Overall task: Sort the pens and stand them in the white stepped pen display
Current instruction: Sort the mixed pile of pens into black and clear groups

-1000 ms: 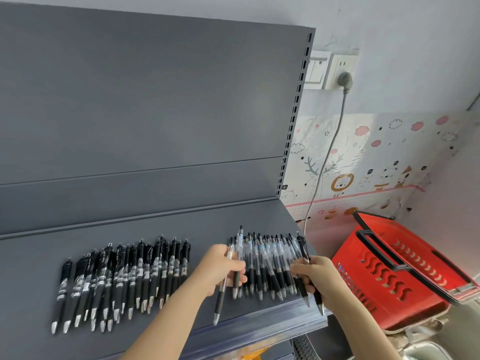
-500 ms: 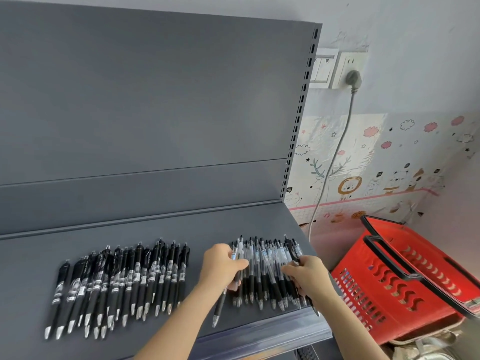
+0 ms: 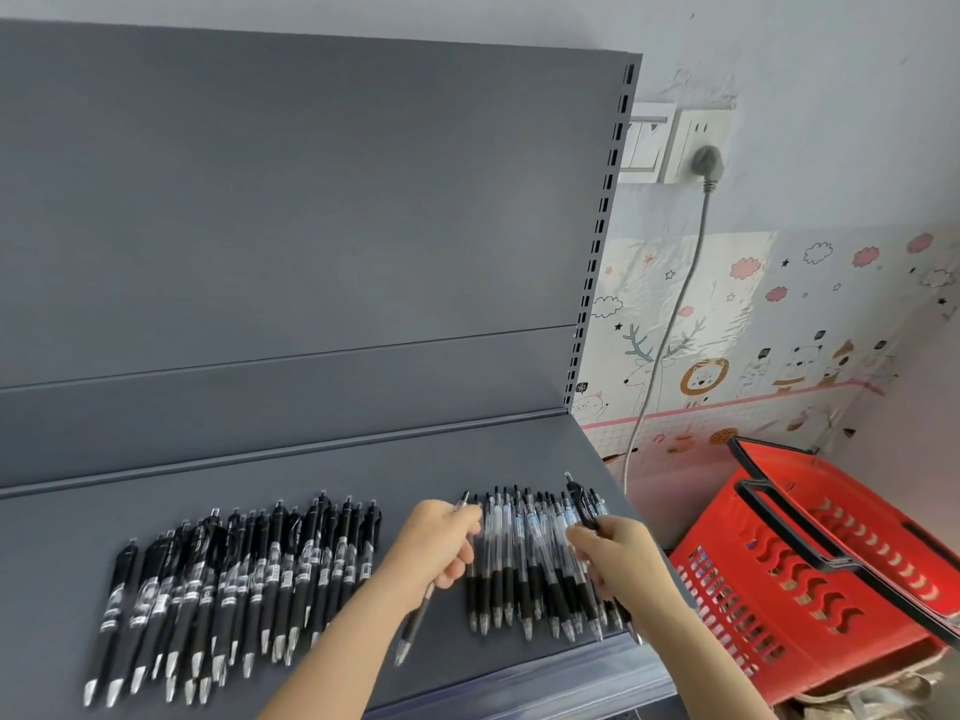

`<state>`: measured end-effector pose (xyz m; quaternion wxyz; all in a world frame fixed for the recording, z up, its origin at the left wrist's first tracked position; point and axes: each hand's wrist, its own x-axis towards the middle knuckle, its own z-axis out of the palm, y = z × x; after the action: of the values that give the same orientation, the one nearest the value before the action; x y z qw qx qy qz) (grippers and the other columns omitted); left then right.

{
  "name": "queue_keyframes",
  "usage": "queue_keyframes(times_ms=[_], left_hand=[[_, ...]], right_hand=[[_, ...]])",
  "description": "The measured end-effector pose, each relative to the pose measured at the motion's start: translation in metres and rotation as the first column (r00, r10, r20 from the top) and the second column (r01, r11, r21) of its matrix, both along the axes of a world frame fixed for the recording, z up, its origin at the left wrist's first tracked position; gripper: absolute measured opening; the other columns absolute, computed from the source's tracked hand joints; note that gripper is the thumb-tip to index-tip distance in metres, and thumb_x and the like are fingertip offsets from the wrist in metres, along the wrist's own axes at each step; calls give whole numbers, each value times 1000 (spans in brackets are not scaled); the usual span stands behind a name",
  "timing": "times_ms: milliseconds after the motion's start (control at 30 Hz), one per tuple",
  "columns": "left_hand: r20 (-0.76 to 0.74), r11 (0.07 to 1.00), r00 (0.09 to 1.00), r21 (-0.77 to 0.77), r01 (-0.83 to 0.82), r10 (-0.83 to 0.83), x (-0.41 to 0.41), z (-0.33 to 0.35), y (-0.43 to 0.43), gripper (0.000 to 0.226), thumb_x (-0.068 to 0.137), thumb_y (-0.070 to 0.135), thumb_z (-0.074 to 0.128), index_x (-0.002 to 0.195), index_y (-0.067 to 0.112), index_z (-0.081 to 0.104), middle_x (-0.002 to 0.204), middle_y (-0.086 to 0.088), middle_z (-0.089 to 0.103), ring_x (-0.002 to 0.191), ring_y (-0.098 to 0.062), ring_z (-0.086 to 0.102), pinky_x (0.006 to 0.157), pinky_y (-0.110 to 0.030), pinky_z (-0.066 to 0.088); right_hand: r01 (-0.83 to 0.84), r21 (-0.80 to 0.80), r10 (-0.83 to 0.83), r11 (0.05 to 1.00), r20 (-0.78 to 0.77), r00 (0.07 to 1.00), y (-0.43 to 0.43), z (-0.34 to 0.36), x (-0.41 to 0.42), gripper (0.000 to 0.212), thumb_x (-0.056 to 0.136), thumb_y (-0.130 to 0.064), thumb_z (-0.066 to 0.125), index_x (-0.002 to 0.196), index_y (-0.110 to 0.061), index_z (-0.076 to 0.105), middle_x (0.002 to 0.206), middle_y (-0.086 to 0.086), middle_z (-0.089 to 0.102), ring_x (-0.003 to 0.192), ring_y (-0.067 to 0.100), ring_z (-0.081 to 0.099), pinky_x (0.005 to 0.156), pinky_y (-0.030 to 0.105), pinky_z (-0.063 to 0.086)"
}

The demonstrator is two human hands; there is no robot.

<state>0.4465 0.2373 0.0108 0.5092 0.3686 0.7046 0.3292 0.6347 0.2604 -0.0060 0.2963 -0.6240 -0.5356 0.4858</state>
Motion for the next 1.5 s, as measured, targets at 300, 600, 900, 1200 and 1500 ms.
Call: queue_keyframes(times_ms=[300,600,900,1200,1500], left_hand=[[649,997,760,77,-27,-30,-26,18,-26,29,90,-13,36,107,-10,59,69,-10,48,59,-16,50,55,-25,49],[371,995,927,61,-85,57,-34,0,-20,15,88,0,58,100,8,62,81,-9,63,68,-21,62,67,-34,57],[-2,990,995,106,-98,99,-12,-28,16,37,82,6,66,119,5,60,68,-7,60,49,-15,55,53,-25,56],[15,990,996,107,-92,91,-10,-33,-2,32,88,6,56,120,3,56,91,-9,63,75,-18,63,67,-22,54],[-41,911,960,329,-248,276,-48,3,-78,19,92,6,49,96,16,65,91,-7,68,85,-15,65,74,-20,52]], right_hand=[[-169,-211,20,963,-567,824,-11,26,-22,11,88,7,48,82,-2,49,64,12,55,47,17,45,37,23,35],[-112,-218,-31,969,-563,826,-17,22,-21,13,92,4,44,84,-6,48,59,13,53,48,18,41,36,23,31],[19,-165,-74,986,-332,940,-24,11,6,15,90,3,51,81,-8,54,70,7,44,61,20,46,56,29,47],[-50,-132,11,990,-281,960,-23,12,3,15,89,2,51,82,15,55,70,8,40,62,15,36,57,25,29],[-237,-229,118,944,-438,891,-23,19,-42,15,96,-11,47,99,-9,62,64,6,61,54,17,45,49,26,31]])
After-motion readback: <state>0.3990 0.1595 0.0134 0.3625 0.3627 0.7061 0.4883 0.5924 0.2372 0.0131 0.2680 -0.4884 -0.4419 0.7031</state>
